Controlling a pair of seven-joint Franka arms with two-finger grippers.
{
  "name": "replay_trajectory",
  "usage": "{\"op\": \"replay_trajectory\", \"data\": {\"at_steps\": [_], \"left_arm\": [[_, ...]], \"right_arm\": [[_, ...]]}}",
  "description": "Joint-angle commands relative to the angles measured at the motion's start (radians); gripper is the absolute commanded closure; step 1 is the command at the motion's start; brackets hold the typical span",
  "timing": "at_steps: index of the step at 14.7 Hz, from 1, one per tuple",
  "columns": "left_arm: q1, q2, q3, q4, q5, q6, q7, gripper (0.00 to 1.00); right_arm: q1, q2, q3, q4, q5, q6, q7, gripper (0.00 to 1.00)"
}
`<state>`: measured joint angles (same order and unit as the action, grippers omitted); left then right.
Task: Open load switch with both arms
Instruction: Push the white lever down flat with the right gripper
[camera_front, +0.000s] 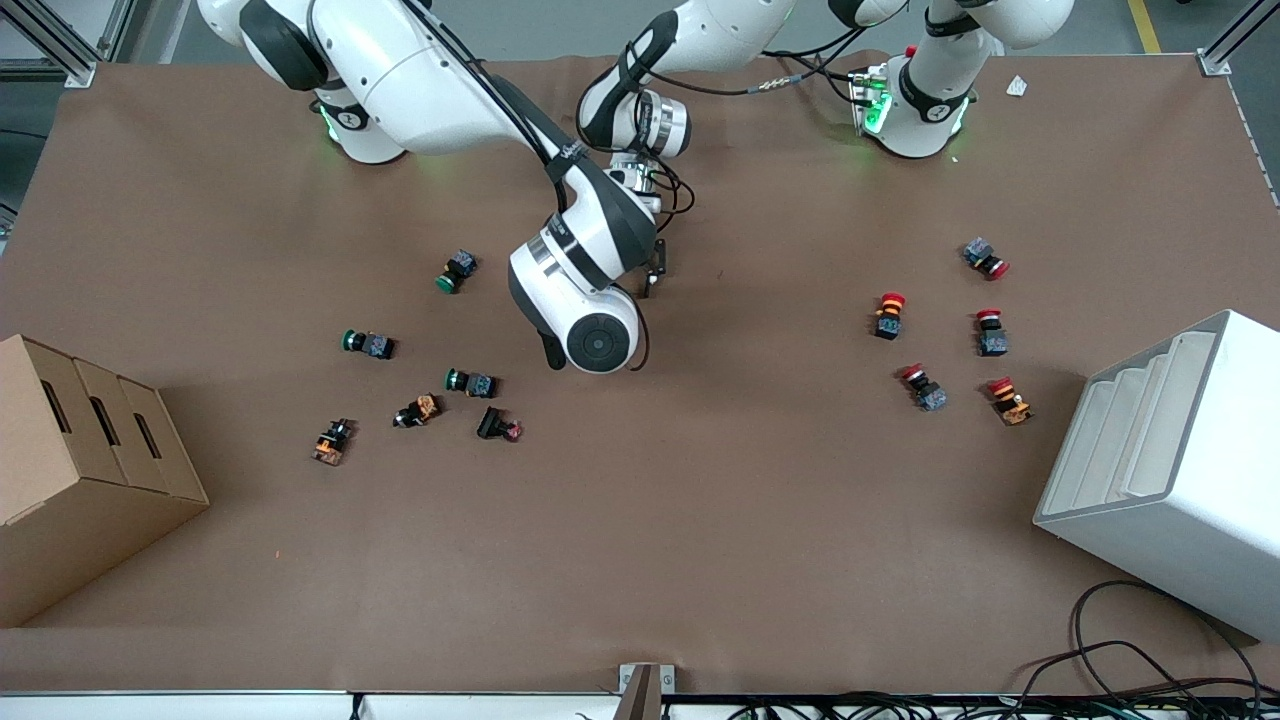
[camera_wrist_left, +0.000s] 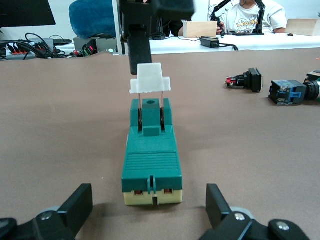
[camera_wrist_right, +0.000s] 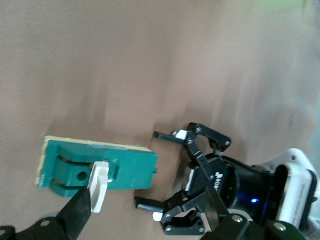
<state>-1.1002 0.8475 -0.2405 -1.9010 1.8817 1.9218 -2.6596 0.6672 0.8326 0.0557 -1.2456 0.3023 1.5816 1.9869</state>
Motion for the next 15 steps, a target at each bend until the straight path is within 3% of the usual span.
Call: {"op": "replay_trajectory", "data": {"at_steps": [1, 15], "left_arm": [[-0.010, 0.055, 0.001, 0.020, 0.010, 0.020, 0.015, 0.00], [-0.010, 0.055, 0.001, 0.019, 0.011, 0.020, 0.024, 0.00]], "right_arm": [[-0.005, -0.013, 0.010, -0.012, 0.012, -0.055, -0.025, 0.00], [0.054, -0.003, 0.006, -0.117, -0.028, 0.020, -0.034, 0.00]]}}
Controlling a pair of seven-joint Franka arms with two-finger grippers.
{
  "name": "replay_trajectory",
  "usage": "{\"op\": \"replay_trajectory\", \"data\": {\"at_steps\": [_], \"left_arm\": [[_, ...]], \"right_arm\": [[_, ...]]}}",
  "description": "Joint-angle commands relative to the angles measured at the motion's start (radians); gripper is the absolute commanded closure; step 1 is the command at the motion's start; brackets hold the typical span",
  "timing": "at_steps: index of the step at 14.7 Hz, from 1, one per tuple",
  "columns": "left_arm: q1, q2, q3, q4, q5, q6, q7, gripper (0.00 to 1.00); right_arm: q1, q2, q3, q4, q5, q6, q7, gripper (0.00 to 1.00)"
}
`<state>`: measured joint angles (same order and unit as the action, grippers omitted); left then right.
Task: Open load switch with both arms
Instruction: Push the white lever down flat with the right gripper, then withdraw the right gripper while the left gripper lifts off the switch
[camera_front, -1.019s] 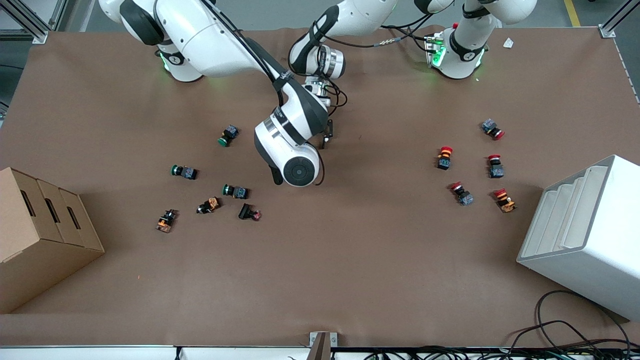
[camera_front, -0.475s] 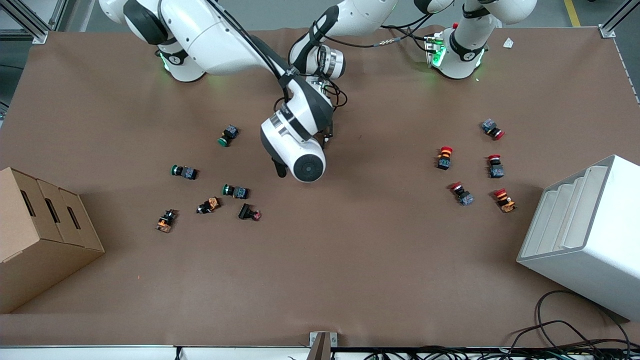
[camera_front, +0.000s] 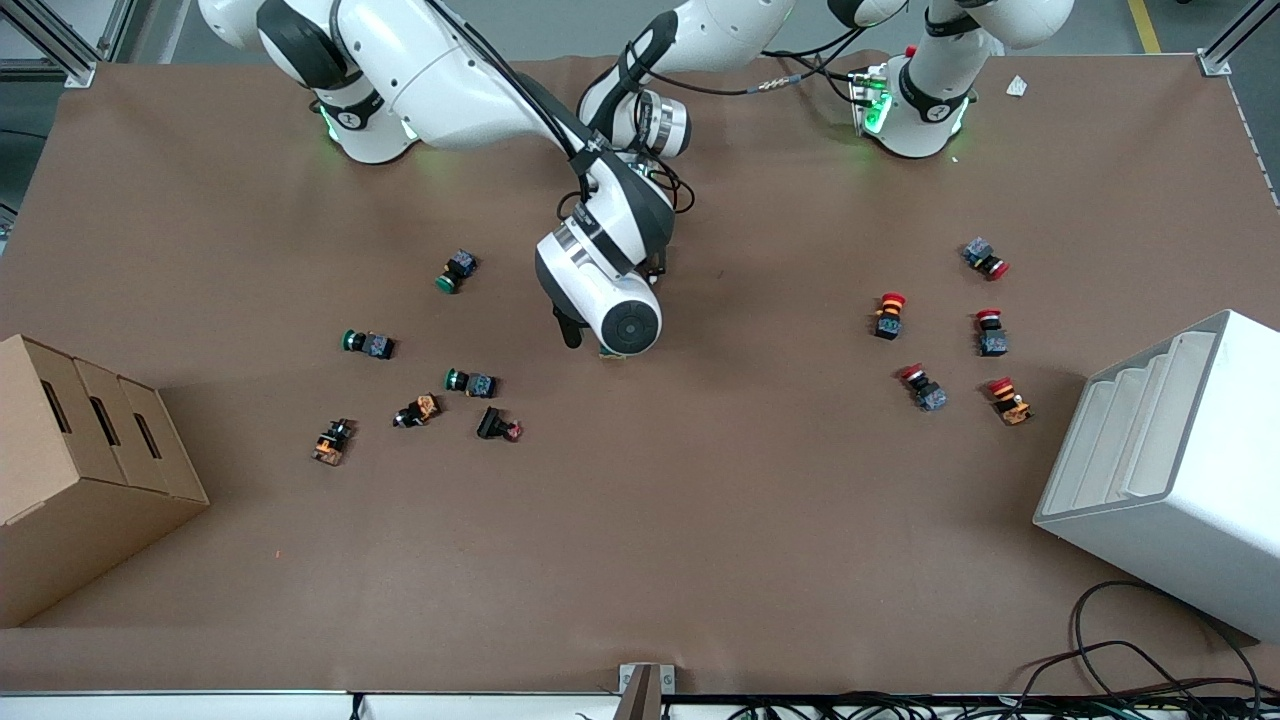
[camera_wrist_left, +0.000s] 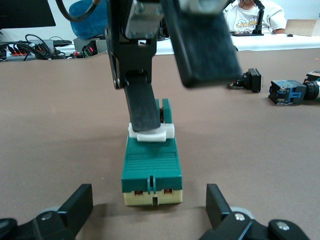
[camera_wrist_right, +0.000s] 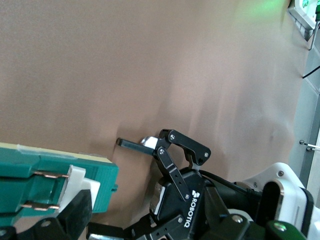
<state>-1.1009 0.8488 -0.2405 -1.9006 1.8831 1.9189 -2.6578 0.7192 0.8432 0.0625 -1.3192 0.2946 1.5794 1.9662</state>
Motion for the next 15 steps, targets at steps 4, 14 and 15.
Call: {"op": "replay_trajectory", "data": {"at_steps": [4, 14, 15], "left_arm": [[-0.010, 0.042, -0.003, 0.026, -0.004, 0.023, 0.050, 0.00], [-0.010, 0.013, -0.011, 0.031, -0.068, 0.009, 0.082, 0.00], [-0.010, -0.009, -0.025, 0.053, -0.153, 0.009, 0.123, 0.00]], "right_arm": [[-0.006, -0.019, -0.001, -0.037, -0.037, 0.019, -0.017, 0.00], [-0.193, -0.162, -0.009, 0.000, -0.285, -0.049, -0.620, 0.00], [-0.230, -0.186, -0.009, -0.002, -0.295, -0.047, -0.704, 0.00]]}}
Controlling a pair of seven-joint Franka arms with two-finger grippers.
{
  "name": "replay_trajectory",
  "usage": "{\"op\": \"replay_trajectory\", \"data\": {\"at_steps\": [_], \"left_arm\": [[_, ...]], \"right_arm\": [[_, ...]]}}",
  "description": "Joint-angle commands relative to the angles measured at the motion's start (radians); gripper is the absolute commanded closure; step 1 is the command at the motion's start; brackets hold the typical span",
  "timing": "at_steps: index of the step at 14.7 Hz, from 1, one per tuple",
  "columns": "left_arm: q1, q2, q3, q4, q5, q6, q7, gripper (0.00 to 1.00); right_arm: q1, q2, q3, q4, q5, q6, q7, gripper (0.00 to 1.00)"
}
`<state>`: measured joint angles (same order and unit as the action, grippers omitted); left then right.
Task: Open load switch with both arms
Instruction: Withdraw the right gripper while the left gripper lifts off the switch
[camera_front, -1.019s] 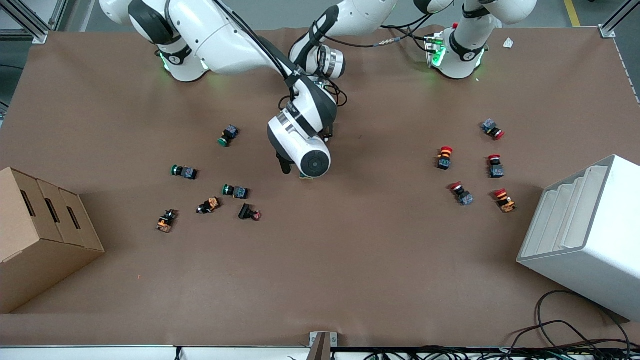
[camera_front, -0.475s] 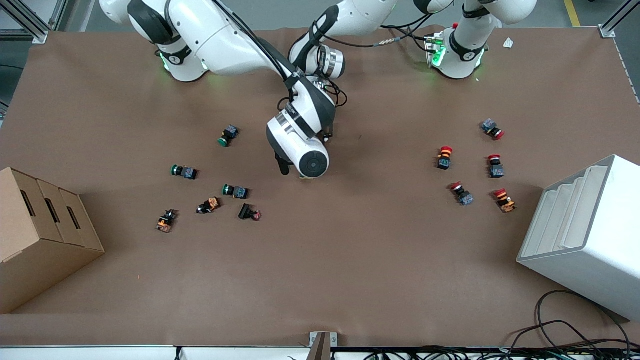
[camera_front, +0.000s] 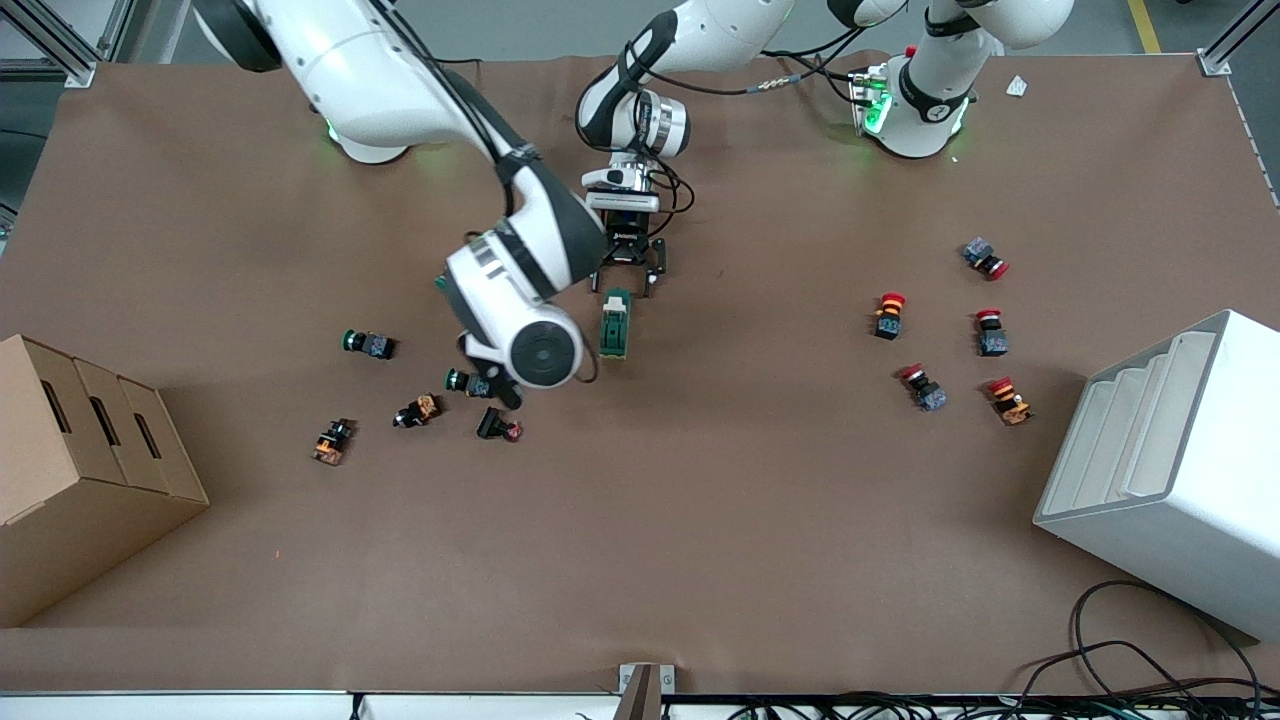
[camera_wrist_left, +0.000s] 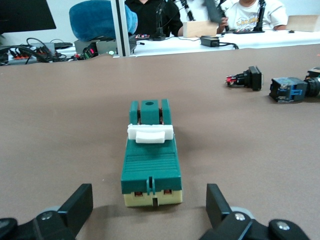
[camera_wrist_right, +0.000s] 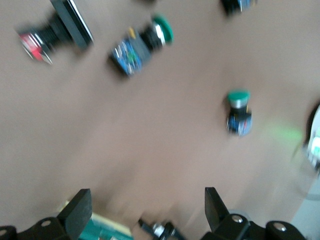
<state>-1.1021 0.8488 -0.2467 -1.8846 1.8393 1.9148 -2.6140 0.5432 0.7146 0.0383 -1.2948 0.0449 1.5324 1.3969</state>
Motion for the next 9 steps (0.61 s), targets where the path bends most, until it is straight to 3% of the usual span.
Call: {"op": "replay_trajectory", "data": {"at_steps": [1, 3, 9], "left_arm": [[-0.007, -0.029, -0.043, 0.064, -0.202, 0.013, 0.134, 0.00], [-0.007, -0.088, -0.055, 0.117, -0.384, 0.013, 0.288, 0.00], [0.045, -0.269, -0.052, 0.245, -0.785, 0.013, 0.645, 0.00]], "right_arm": [[-0.096, -0.087, 0.015, -0.026, -0.046, 0.002, -0.239, 0.00], [-0.185, -0.145, 0.017, -0.027, -0.045, 0.000, -0.440, 0.00], [-0.428, -0.274, 0.015, -0.027, -0.050, -0.002, -1.016, 0.00]]}}
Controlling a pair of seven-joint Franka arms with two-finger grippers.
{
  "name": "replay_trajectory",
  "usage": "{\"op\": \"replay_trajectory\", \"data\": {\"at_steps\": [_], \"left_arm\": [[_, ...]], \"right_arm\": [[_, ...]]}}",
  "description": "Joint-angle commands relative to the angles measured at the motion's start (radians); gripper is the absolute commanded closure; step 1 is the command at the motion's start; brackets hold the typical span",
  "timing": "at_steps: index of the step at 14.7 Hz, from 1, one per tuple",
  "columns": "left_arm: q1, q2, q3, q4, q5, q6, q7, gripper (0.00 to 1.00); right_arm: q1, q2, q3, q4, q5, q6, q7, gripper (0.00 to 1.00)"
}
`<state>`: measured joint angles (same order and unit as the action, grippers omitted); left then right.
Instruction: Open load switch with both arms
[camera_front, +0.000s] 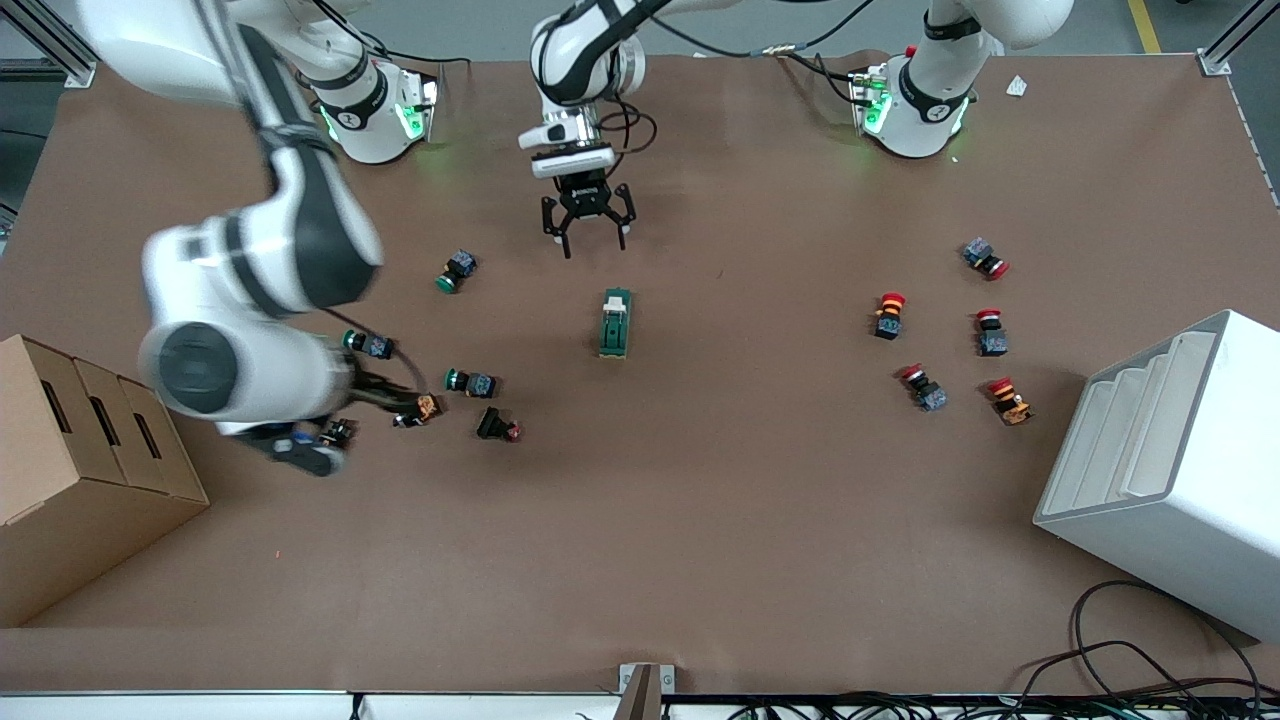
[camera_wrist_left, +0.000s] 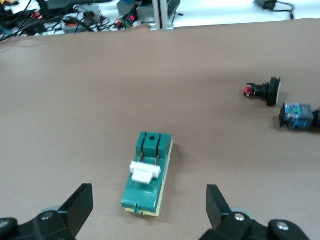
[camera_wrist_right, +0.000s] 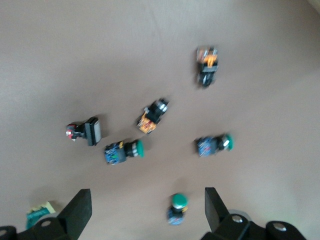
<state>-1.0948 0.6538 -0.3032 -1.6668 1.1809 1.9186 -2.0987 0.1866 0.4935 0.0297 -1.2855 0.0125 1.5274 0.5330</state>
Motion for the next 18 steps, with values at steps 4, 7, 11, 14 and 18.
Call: {"op": "replay_trajectory", "data": {"at_steps": [4, 7, 11, 14, 18], "left_arm": [[0.191, -0.225, 0.004, 0.090, -0.421, 0.010, 0.460, 0.00], [0.344, -0.334, 0.007, 0.113, -0.630, 0.000, 0.716, 0.00], [0.557, -0.430, 0.009, 0.143, -0.799, -0.082, 1.154, 0.00], [0.741, -0.462, 0.007, 0.205, -0.895, -0.163, 1.446, 0.00], [0.894, -0.490, 0.007, 0.248, -0.978, -0.246, 1.632, 0.00]], "right_arm": [[-0.168, -0.096, 0.024, -0.037, -0.058, -0.004, -0.402, 0.00], [-0.214, -0.113, 0.023, -0.035, -0.088, -0.006, -0.468, 0.00], [-0.233, -0.116, 0.023, -0.025, -0.104, -0.021, -0.467, 0.00], [-0.242, -0.115, 0.026, 0.014, -0.103, -0.059, -0.467, 0.00], [-0.231, -0.115, 0.035, 0.020, -0.091, -0.073, -0.461, 0.00]]}}
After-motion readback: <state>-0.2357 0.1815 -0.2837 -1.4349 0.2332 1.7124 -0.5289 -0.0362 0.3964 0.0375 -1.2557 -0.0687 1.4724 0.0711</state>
